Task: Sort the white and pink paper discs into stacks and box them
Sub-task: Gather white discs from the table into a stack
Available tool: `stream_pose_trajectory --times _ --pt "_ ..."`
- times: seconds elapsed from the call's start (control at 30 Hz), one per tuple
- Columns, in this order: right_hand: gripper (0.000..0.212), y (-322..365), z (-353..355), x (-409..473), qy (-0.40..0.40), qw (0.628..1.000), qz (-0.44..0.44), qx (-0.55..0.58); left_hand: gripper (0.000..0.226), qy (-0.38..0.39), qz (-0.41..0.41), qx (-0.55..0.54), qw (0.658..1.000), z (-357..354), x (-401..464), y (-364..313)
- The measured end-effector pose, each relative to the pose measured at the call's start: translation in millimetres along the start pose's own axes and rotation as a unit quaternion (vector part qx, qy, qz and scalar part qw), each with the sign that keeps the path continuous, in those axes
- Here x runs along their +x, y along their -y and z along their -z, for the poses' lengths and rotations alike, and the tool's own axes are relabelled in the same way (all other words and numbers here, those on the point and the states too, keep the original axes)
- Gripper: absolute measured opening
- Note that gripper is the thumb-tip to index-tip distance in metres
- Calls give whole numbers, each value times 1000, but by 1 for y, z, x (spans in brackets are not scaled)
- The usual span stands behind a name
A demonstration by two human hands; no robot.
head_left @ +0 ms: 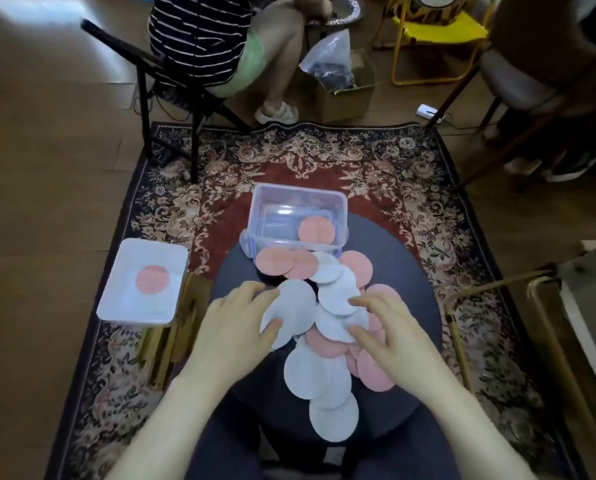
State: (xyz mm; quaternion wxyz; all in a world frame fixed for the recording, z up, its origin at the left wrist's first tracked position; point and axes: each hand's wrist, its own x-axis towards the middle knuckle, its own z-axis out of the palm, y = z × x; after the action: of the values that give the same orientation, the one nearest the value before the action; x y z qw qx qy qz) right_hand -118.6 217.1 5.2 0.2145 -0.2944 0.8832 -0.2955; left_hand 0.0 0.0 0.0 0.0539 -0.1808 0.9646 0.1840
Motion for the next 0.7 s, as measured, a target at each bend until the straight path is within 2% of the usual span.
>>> stream_pose_trajectory --times 0.13,0.27,0.37,0.5,0.6,0.7 --pt "32 -8 -34 -12 -53 997 48 -3 51 -53 27 -14 998 -31 -19 29" --pt "31 -26 -55 -48 -125 990 57 19 74 -96 33 -39 994 -53 -39 32" --pt "28 -34 -58 -74 -140 989 50 18 75 -96 44 -81 991 -59 -48 21" --pt "31 -35 -64 -86 -158 987 39 -7 83 -92 16 -54 994 -66 -48 14" --pt "31 -28 -75 -86 -146 988 38 -28 77 -122 -10 -75 990 -70 -52 9" --pt "40 -20 -87 -82 -123 991 32 -48 72 -139 -47 -80 986 -79 -58 4"
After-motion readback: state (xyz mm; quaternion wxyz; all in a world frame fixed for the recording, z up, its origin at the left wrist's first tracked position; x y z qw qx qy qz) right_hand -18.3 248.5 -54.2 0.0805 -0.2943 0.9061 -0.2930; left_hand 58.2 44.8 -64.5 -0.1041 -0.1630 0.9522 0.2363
